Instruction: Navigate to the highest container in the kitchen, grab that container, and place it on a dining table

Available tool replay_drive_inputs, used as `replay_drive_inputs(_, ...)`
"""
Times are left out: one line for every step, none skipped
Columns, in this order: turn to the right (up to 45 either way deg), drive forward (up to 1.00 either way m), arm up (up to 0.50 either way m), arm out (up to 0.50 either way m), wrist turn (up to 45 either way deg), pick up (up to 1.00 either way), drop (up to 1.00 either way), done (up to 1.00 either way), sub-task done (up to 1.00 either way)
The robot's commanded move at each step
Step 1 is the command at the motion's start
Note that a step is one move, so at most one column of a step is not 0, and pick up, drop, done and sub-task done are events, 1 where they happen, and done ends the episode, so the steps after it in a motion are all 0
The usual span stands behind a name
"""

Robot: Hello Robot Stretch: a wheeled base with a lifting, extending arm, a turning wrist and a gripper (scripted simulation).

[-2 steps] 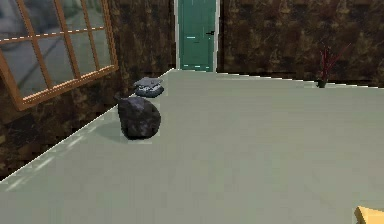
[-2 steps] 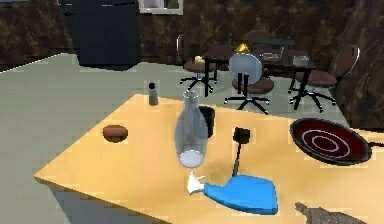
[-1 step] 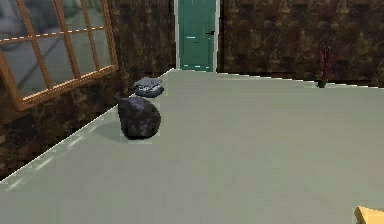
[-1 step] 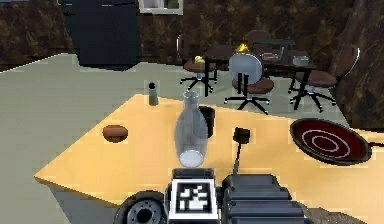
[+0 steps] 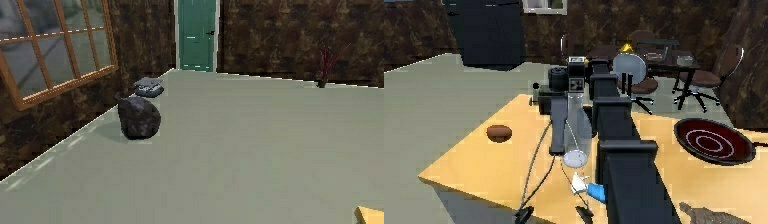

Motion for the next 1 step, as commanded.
replay_drive_inputs(0.0, 0.0, 0.0, 0.0, 45.0, 0.0, 0.0, 0.0, 0.0)
